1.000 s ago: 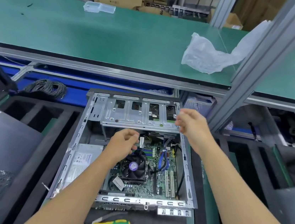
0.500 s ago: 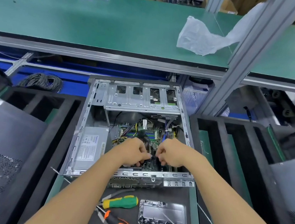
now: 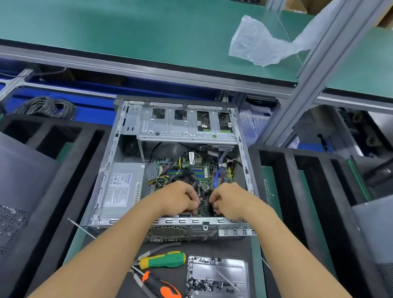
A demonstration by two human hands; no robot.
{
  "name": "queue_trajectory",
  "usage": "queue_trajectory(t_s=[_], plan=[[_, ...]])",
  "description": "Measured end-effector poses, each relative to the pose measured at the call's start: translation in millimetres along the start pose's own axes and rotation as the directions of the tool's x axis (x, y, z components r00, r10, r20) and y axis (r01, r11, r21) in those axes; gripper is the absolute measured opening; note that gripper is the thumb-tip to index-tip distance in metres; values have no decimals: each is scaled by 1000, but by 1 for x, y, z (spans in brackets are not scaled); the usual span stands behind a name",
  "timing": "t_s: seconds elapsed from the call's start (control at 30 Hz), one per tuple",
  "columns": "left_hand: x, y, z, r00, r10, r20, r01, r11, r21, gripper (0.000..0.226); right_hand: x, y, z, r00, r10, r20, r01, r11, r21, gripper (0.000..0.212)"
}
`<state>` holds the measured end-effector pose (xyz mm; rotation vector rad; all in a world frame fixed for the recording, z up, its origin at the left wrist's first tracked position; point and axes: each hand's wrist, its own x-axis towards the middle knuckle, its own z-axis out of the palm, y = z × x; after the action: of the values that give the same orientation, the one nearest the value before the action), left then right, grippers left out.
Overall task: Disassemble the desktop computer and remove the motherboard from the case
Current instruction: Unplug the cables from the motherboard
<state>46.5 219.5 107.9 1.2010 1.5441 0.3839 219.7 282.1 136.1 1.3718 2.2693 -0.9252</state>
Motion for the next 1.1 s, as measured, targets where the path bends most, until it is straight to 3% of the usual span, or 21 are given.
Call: queue_trajectory(t_s=[0.13,0.37,1.1], plan=[[1,-3,-1,989,-40,-140,32,998,-55,4,1,-1,-1,1000,3,-19,-3,1000,6,32],[3,-5,-9,965,-19,-263,33,998,49,9,3,0,0,1000,-24,-17,24,999,25,34],[-3,3,-18,948,28,-317,-6,998,69,11,-2,-2,-2,998,-46,-48,52,989,138,31]])
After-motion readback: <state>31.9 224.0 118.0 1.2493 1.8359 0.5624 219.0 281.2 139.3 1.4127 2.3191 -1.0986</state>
